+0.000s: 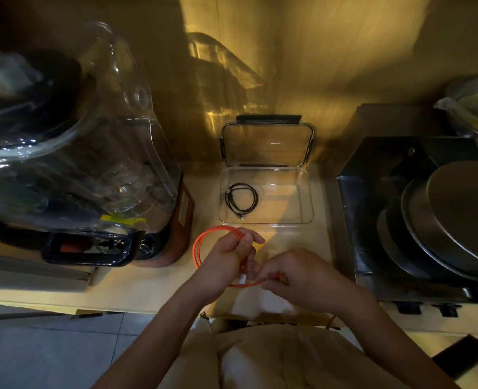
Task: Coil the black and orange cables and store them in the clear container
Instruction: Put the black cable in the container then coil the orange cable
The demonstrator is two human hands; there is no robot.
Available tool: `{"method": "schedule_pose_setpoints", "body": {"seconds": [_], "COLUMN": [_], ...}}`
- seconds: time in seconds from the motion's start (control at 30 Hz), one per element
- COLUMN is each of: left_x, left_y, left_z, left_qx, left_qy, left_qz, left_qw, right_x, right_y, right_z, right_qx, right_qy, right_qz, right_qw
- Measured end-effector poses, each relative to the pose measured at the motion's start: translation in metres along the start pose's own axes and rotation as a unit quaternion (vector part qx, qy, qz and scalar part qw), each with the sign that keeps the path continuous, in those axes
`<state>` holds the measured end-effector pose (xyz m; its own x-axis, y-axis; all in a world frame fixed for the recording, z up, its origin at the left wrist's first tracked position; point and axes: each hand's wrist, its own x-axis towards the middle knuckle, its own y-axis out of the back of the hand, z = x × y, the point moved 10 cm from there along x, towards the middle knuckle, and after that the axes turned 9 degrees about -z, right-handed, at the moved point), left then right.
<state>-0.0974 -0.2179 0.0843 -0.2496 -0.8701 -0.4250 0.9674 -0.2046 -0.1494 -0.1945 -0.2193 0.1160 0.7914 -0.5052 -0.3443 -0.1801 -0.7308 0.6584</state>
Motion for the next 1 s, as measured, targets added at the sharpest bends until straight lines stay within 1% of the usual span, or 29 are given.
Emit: {"method": "schedule_pose_setpoints", "body": {"seconds": [0.17,0.27,0.4,0.53,0.6,0.7,0.8,0.87,1.0], "left_x": [-0.005,-0.008,-0.009,-0.011,-0.013,-0.013,-0.016,-0.019,-0.023], "left_y": [-0.011,-0.018,-0.021,-0.025,-0.023,-0.017,-0.011,-0.006,0.008], "left_z": [-0.014,-0.017,-0.025,-0.031,-0.034,-0.035,-0.034,-0.029,-0.016], "left_qx": [0.02,0.056,0.088,0.085,0.085,0.112,0.116,0.131,0.194], "left_qy": [0.077,0.091,0.117,0.135,0.146,0.146,0.135,0.118,0.069], "left_qz": [-0.07,-0.109,-0.132,-0.162,-0.151,-0.121,-0.118,-0.112,-0.059], "left_qw": [0.994,0.988,0.98,0.974,0.974,0.976,0.977,0.978,0.977], "right_x": [0.002,0.002,0.0,-0.003,-0.004,-0.008,-0.014,-0.019,-0.035], "right_y": [0.003,0.007,0.012,0.016,0.019,0.029,0.038,0.045,0.059], "right_z": [0.003,0.009,0.014,0.017,0.018,0.022,0.024,0.026,0.036], "right_qx": [0.012,0.017,0.024,0.048,0.052,0.046,0.058,0.069,0.095], "right_qy": [-0.013,-0.029,-0.037,-0.032,-0.034,-0.052,-0.062,-0.064,-0.074], "right_qz": [0.017,0.033,0.051,0.057,0.062,0.083,0.1,0.125,0.186], "right_qw": [1.0,0.999,0.998,0.997,0.996,0.994,0.991,0.988,0.975]}}
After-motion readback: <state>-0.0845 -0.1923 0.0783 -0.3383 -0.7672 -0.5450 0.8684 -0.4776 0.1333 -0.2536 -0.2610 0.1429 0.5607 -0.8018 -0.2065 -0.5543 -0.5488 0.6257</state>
